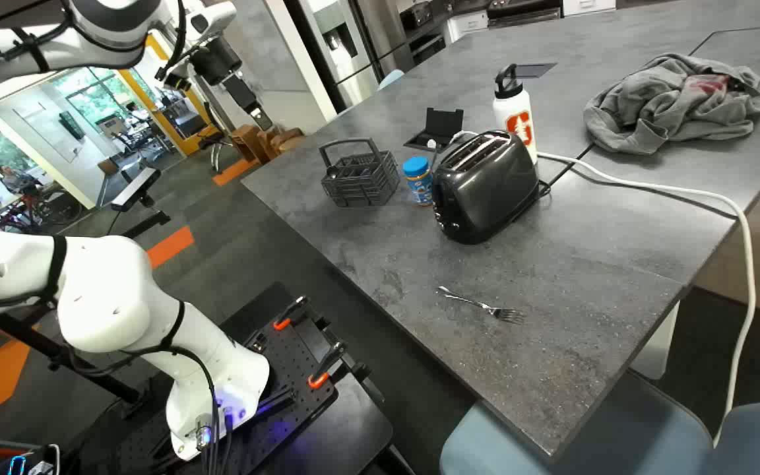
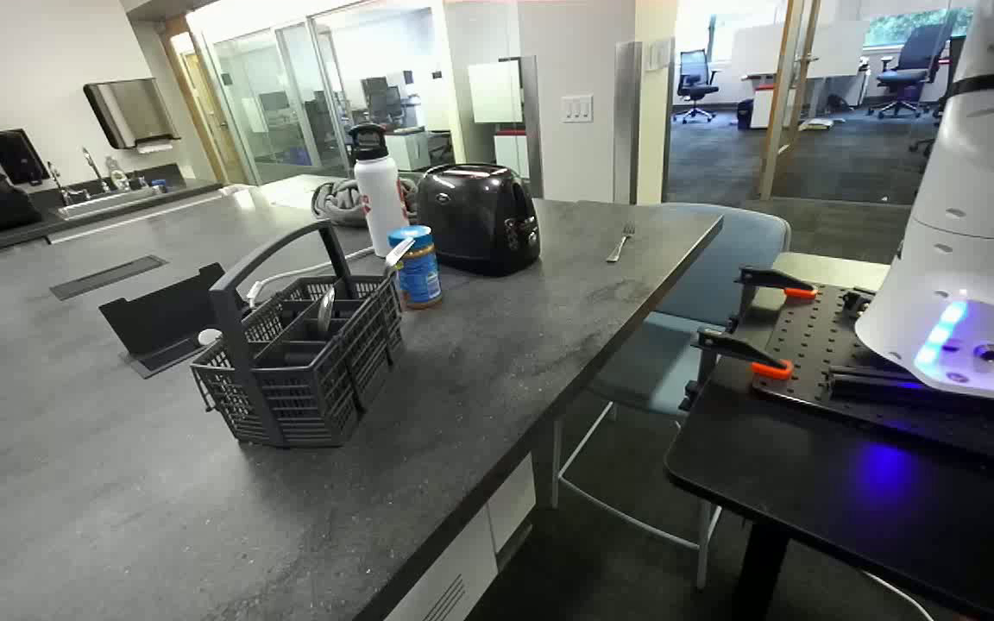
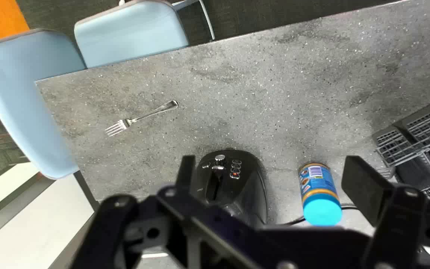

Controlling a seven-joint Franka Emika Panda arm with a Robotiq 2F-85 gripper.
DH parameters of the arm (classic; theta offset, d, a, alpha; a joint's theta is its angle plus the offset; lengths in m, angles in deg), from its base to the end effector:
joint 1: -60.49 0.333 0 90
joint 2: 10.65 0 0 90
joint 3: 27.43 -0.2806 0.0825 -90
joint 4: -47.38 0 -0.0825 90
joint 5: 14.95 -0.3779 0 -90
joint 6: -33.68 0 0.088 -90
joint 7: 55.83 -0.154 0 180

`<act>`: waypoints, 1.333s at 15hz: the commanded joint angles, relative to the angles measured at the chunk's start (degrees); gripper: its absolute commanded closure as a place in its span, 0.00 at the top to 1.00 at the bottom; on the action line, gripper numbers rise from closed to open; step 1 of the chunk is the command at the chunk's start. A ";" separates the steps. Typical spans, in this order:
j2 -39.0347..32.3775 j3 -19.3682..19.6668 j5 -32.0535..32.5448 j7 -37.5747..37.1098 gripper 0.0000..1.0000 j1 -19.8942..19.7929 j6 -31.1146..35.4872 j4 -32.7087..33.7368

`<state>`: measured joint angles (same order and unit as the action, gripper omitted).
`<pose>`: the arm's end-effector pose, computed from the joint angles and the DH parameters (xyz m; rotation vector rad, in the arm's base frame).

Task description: Press the right button on the toaster to release the lever

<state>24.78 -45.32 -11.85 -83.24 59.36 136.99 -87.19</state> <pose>0.3778 0.1103 0.4738 2.9169 -0.3300 0.1868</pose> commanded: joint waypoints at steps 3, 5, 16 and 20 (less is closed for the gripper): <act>-0.29 0.95 0.64 -0.58 1.00 1.23 -0.21 0.17; -0.29 0.95 0.64 -0.58 1.00 1.23 -0.21 0.18; -5.07 13.00 4.65 15.10 1.00 0.05 13.86 -2.98; -13.02 19.52 3.74 24.30 1.00 -0.61 17.47 -2.42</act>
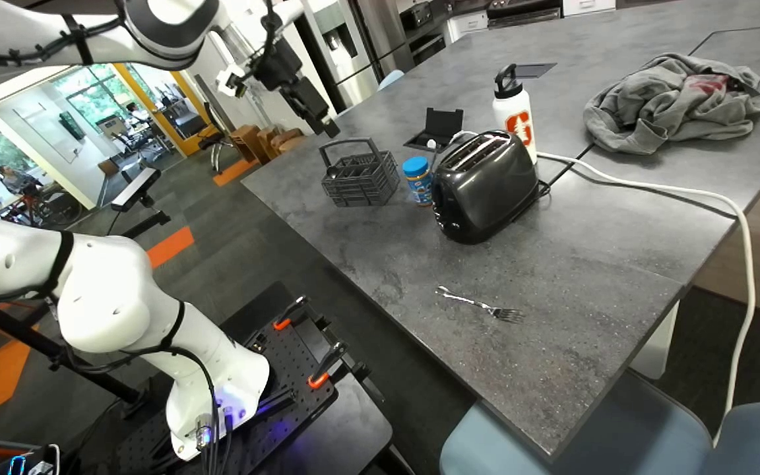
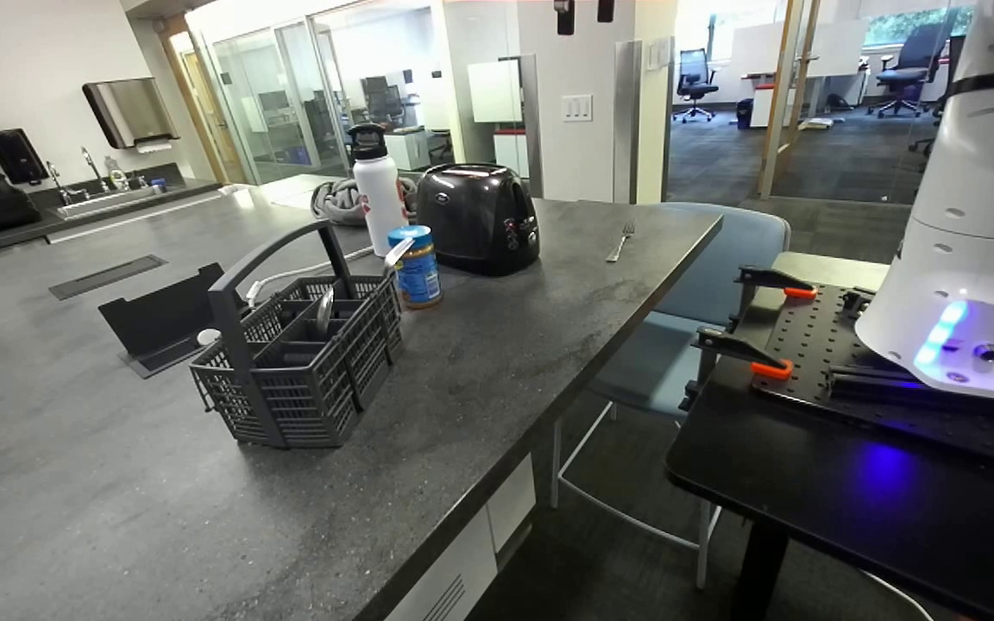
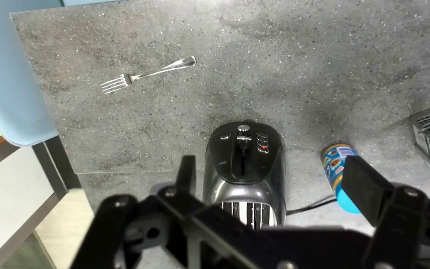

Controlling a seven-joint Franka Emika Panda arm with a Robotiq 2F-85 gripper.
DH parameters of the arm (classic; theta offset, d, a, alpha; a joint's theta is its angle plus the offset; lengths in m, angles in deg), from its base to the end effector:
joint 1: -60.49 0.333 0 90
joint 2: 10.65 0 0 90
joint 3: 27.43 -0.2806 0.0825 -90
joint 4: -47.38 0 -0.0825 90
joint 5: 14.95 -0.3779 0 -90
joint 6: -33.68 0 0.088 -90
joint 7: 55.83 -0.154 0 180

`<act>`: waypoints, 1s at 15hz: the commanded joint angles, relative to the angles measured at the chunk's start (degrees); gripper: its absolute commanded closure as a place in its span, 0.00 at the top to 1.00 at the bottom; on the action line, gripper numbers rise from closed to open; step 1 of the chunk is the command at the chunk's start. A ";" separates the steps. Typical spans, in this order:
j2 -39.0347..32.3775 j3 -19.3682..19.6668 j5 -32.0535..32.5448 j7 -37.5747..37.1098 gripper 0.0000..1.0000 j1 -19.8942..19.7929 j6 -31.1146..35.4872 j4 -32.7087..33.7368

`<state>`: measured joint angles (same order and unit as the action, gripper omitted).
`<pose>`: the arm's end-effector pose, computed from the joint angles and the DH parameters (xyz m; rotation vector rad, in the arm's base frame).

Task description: Press the right button on the toaster to release the lever

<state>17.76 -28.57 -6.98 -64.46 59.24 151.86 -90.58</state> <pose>0.4331 -0.0140 0.4322 3.0031 -0.1468 0.2408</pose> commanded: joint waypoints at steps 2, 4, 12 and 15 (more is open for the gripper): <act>-10.27 4.52 -1.38 8.93 1.00 -0.45 3.47 1.45; -14.16 5.34 -1.03 11.59 1.00 -0.46 5.74 1.27; -20.36 5.07 1.67 14.19 1.00 -1.02 12.47 0.65; -21.09 5.14 2.50 14.57 1.00 -1.26 12.69 1.37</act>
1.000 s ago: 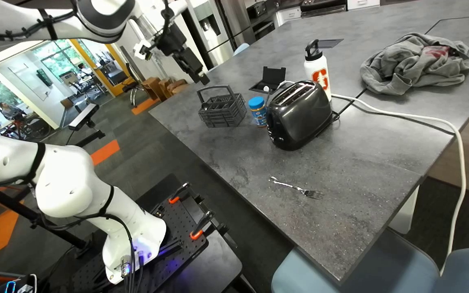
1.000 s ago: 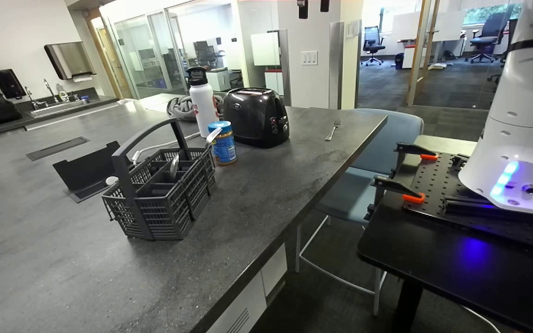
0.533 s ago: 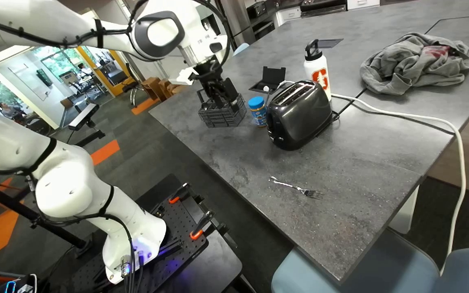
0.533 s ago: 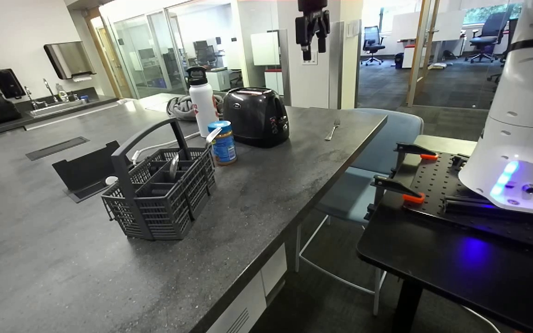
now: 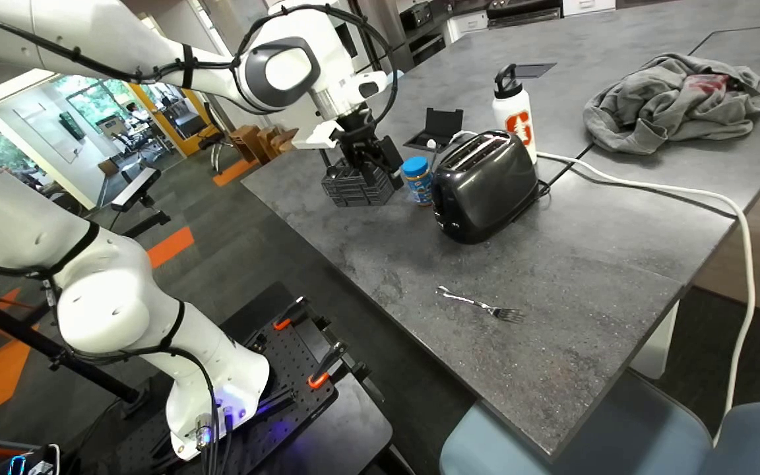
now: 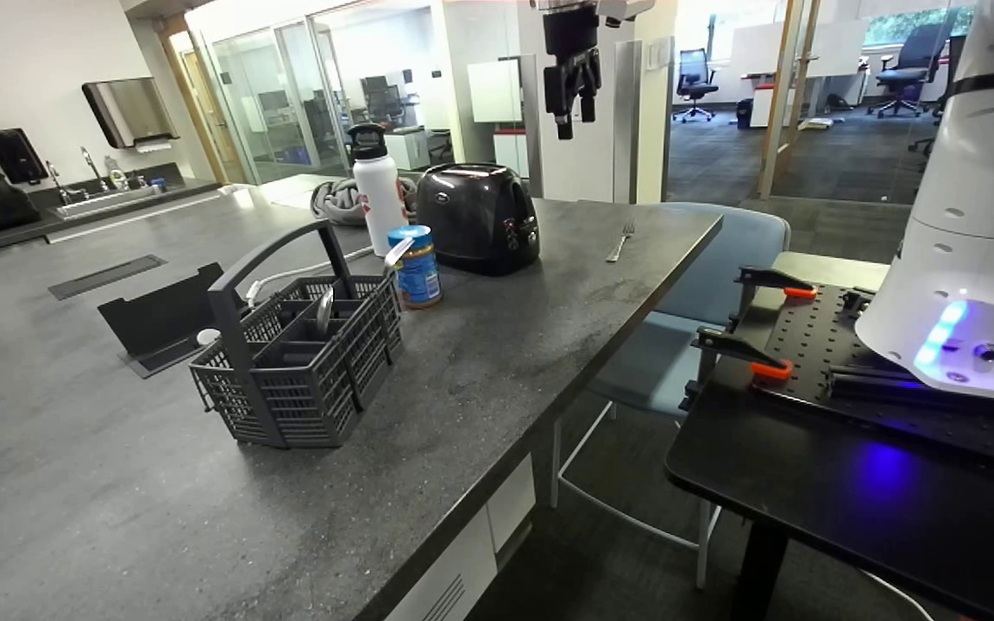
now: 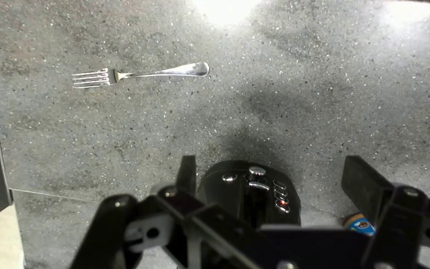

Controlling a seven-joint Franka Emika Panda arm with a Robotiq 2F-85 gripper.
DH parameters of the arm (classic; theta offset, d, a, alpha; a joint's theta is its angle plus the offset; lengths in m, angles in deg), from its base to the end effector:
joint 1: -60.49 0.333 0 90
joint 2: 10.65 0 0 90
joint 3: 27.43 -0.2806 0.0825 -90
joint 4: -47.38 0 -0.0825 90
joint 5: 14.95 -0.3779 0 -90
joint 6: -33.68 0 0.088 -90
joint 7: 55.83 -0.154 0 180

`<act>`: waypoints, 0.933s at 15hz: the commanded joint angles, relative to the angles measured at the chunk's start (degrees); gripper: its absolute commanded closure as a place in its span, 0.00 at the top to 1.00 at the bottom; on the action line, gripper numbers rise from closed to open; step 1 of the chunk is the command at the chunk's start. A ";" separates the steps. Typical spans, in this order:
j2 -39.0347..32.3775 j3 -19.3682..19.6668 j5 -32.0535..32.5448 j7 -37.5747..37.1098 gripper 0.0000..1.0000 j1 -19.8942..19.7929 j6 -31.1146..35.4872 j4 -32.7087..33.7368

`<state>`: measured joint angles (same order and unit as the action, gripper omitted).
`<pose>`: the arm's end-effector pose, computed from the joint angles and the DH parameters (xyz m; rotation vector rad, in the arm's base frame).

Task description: Press the right button on the toaster to release the lever

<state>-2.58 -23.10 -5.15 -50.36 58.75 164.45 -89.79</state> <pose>0.4769 -0.0601 0.2971 3.0149 0.1510 0.0257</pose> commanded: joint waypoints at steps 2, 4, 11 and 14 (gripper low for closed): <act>-2.30 0.57 1.36 5.00 1.00 -1.20 0.31 1.30; -3.54 1.52 3.74 9.78 1.00 -2.15 1.79 1.20; -17.38 3.94 -0.90 32.56 1.00 -5.35 12.23 6.68; -22.69 2.43 0.24 28.78 1.00 -5.02 9.77 10.25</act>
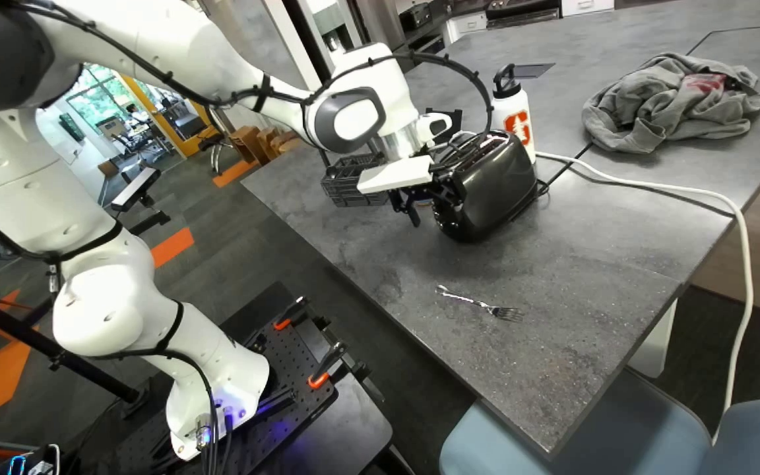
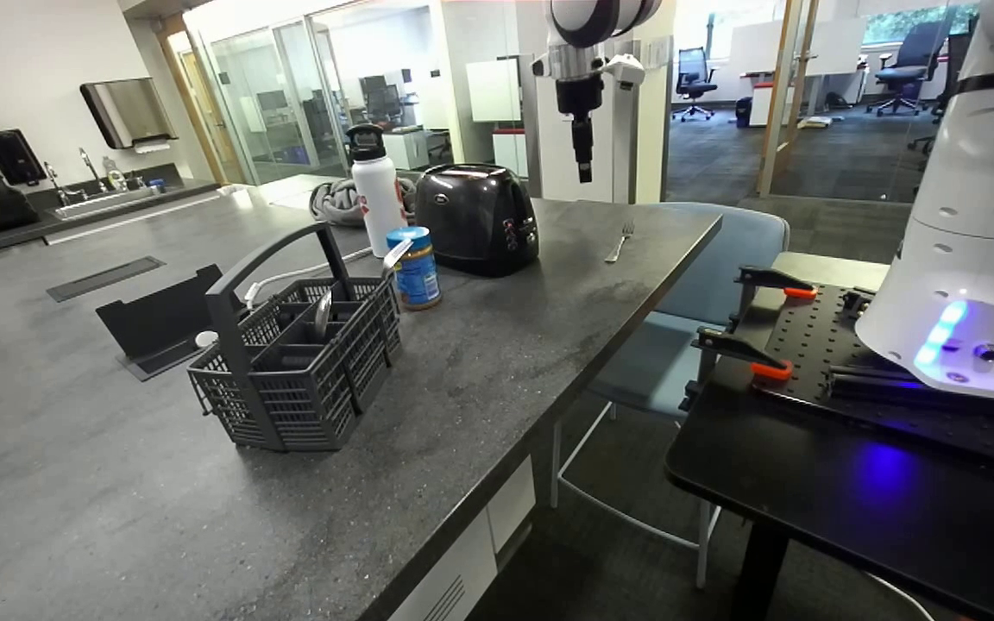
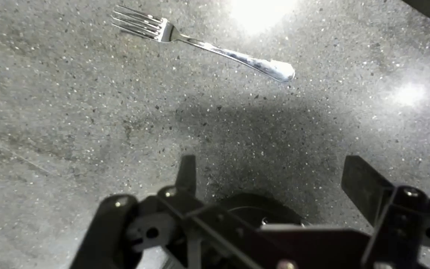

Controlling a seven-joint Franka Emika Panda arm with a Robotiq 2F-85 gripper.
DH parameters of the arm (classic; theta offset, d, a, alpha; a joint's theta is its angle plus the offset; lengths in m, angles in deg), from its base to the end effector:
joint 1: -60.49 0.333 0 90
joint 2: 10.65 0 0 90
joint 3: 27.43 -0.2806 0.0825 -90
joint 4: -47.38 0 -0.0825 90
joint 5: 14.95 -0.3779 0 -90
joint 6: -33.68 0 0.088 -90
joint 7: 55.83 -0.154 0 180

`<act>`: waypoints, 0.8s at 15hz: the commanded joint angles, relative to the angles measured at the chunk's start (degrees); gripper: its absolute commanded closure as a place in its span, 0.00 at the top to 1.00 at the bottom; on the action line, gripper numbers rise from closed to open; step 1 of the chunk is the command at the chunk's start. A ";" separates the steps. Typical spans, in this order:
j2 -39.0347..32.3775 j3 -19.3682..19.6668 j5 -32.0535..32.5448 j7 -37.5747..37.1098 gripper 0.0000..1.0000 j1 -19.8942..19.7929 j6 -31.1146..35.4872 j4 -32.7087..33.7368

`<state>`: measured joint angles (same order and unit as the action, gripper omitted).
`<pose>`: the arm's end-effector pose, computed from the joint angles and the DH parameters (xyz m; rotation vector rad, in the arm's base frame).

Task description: Press the right button on the toaster to release the lever

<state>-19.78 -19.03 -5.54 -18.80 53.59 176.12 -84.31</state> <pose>0.5014 -0.1433 0.2059 2.9188 0.7613 -0.0447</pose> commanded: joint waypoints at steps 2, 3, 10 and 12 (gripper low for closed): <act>-3.91 -2.10 0.54 -1.43 1.00 -1.10 -0.21 2.34; -5.18 -2.47 0.60 -1.80 1.00 -1.10 -0.21 3.18; -1.53 -2.29 0.54 -7.67 0.34 -1.35 3.52 -0.96; -1.25 -2.41 0.46 -7.80 0.19 -1.56 6.05 -2.28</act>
<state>-23.75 -20.65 -5.35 -24.94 52.81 178.40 -82.80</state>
